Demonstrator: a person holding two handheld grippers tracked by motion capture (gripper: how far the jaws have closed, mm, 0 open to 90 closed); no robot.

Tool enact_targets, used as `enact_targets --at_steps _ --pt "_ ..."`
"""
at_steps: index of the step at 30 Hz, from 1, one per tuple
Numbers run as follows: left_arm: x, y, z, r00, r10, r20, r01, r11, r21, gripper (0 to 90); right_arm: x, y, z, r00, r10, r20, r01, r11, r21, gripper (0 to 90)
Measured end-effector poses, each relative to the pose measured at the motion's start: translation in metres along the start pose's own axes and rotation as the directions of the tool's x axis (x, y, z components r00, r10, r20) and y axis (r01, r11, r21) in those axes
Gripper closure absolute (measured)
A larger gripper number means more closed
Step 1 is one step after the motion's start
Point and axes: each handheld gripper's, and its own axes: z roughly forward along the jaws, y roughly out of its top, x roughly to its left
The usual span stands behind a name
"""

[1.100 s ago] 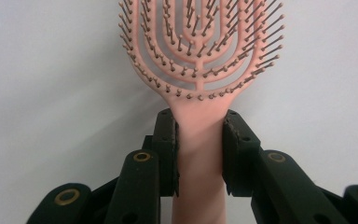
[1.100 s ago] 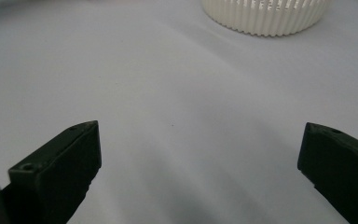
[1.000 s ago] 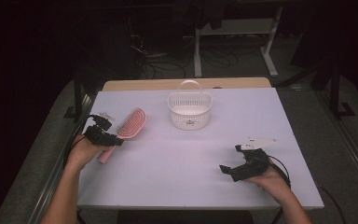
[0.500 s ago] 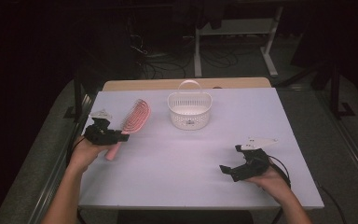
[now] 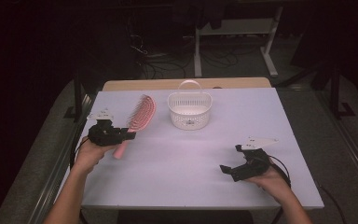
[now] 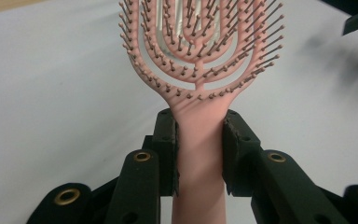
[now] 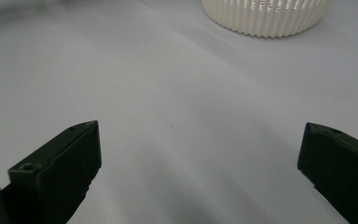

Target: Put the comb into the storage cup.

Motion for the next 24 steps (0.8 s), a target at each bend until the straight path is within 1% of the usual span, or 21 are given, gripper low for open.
enact_targets --at_steps 4,7,9,10,11,13,16,22,24 --pt "-0.004 0.001 0.002 0.9998 0.013 0.014 -0.013 0.9998 -0.015 70.4 0.0 0.0 0.0 1.0 -0.001 -0.001 0.001 1.0 0.001 0.0" --pt "-0.009 0.002 0.004 0.999 0.029 0.035 -0.028 0.9993 -0.025 70.4 -0.001 0.0 0.0 1.0 0.0 0.0 0.0 1.0 -0.003 0.0" --pt "-0.01 0.002 0.005 0.9987 0.032 0.039 -0.031 0.9991 -0.031 70.4 -0.001 0.0 0.0 1.0 0.0 -0.001 0.0 1.0 -0.002 0.0" --pt "-0.013 0.003 0.006 0.9981 0.042 0.045 -0.04 0.9983 -0.044 70.4 -0.001 0.0 0.0 1.0 -0.002 -0.002 0.002 1.0 -0.001 0.0" --pt "-0.015 0.004 0.007 0.9976 0.05 0.049 -0.047 0.9978 -0.046 70.4 -0.001 0.0 0.0 1.0 -0.002 -0.002 0.002 1.0 -0.002 0.0" --pt "-0.017 0.004 0.008 0.9973 0.051 0.052 -0.048 0.9975 -0.052 70.4 -0.001 0.0 0.0 1.0 0.0 -0.002 0.0 1.0 -0.003 0.0" --pt "-0.024 0.006 0.011 0.9949 0.072 0.071 -0.067 0.9955 -0.066 70.4 -0.001 0.0 0.0 1.0 0.006 -0.001 -0.006 1.0 -0.004 0.0" --pt "-0.031 0.006 0.017 0.993 0.081 0.086 -0.074 0.9938 -0.083 70.4 -0.001 0.001 -0.002 1.0 0.01 0.0 -0.01 1.0 -0.018 0.0" --pt "-0.035 0.006 0.021 0.9912 0.091 0.097 -0.083 0.9929 -0.085 70.4 -0.001 0.001 -0.003 1.0 0.01 0.001 -0.01 1.0 -0.024 0.0"
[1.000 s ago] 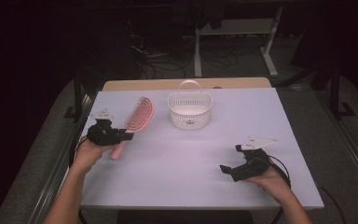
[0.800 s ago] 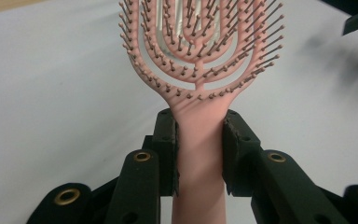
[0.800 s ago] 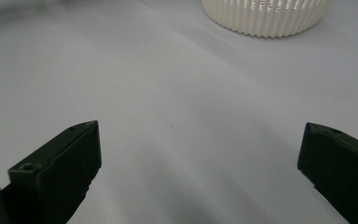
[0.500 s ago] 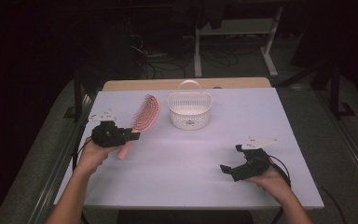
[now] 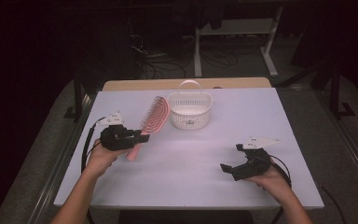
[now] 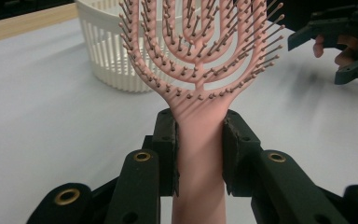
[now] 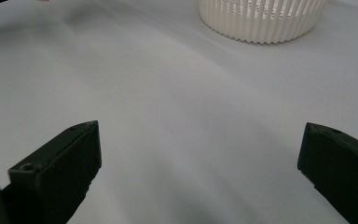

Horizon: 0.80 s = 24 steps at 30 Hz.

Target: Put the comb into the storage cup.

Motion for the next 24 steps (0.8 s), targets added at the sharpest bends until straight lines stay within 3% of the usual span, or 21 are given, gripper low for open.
enact_targets --at_steps 15,24 --pt "-0.023 -0.002 0.024 0.9979 0.044 0.048 -0.043 0.9987 -0.029 70.4 0.002 0.005 -0.002 0.9999 0.008 -0.012 -0.008 1.0 0.0 0.0" --pt "-0.035 -0.002 0.037 0.9955 0.075 0.058 -0.073 0.9967 -0.036 70.4 0.002 0.011 -0.005 0.9988 0.042 -0.025 -0.042 0.999 -0.017 0.0"
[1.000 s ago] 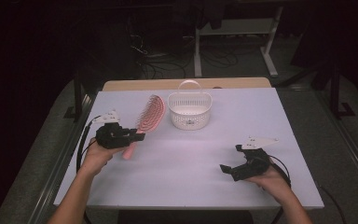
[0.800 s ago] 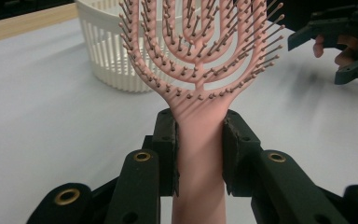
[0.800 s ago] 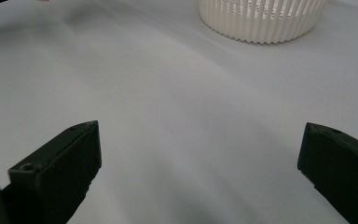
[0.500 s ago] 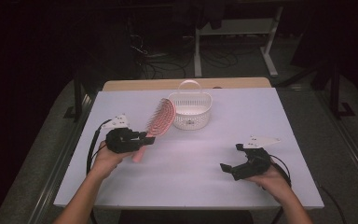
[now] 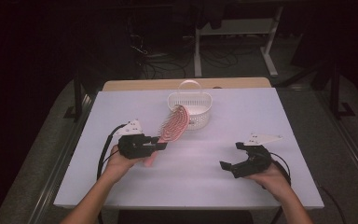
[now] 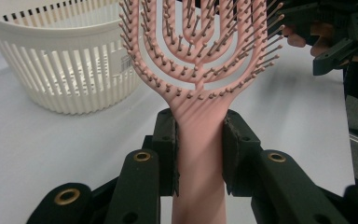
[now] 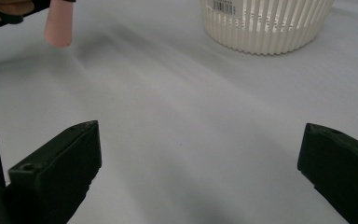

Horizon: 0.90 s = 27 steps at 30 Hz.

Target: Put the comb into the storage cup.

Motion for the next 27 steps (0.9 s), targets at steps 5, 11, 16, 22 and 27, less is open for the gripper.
enact_targets --at_steps 5,11,16,22,27 --pt "-0.002 -0.001 0.004 1.0 0.003 0.002 -0.003 1.0 0.003 70.4 0.0 0.004 0.001 0.9999 0.012 -0.002 -0.012 1.0 -0.004 0.0" --pt "-0.003 -0.002 0.006 0.9999 0.008 -0.006 -0.008 1.0 0.003 70.4 0.001 0.01 0.004 0.9998 0.015 0.009 -0.015 1.0 -0.018 0.0" --pt "-0.004 -0.002 0.006 0.9999 0.008 -0.008 -0.008 1.0 -0.002 70.4 0.001 0.019 0.006 0.9997 0.023 -0.006 -0.023 1.0 -0.02 0.0" --pt "-0.004 -0.002 0.007 0.9999 0.011 -0.011 -0.011 0.9999 -0.002 70.4 0.001 0.031 0.009 0.9996 0.019 -0.019 -0.02 0.999 -0.036 0.0" --pt "-0.004 -0.002 0.006 0.9998 0.013 -0.016 -0.013 0.9999 -0.007 70.4 0.003 0.038 0.012 0.9996 0.003 -0.028 -0.004 0.999 -0.039 0.0"
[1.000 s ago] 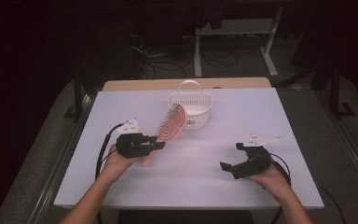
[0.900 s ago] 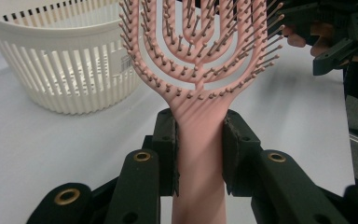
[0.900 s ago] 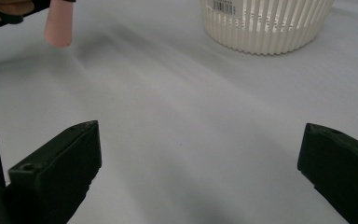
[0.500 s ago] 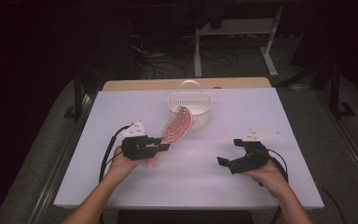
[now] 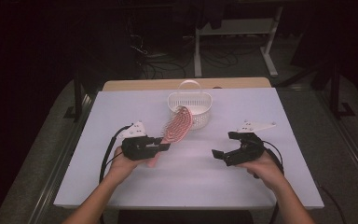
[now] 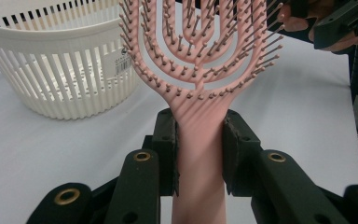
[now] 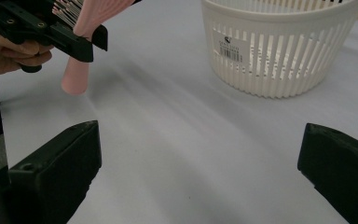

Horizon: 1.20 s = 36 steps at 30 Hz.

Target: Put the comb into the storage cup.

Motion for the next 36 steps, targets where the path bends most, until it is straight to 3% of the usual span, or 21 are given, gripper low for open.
enact_targets --at_steps 20,36 --pt "-0.005 -0.002 0.004 0.9998 0.013 -0.013 -0.013 0.9999 -0.002 70.4 0.005 0.029 0.017 0.9982 -0.018 -0.057 0.017 1.0 -0.025 0.0" --pt "-0.007 -0.003 0.006 0.9985 0.016 -0.052 -0.017 0.9998 -0.01 70.4 0.014 0.05 0.031 0.9923 -0.046 -0.115 0.042 0.998 -0.038 0.0"
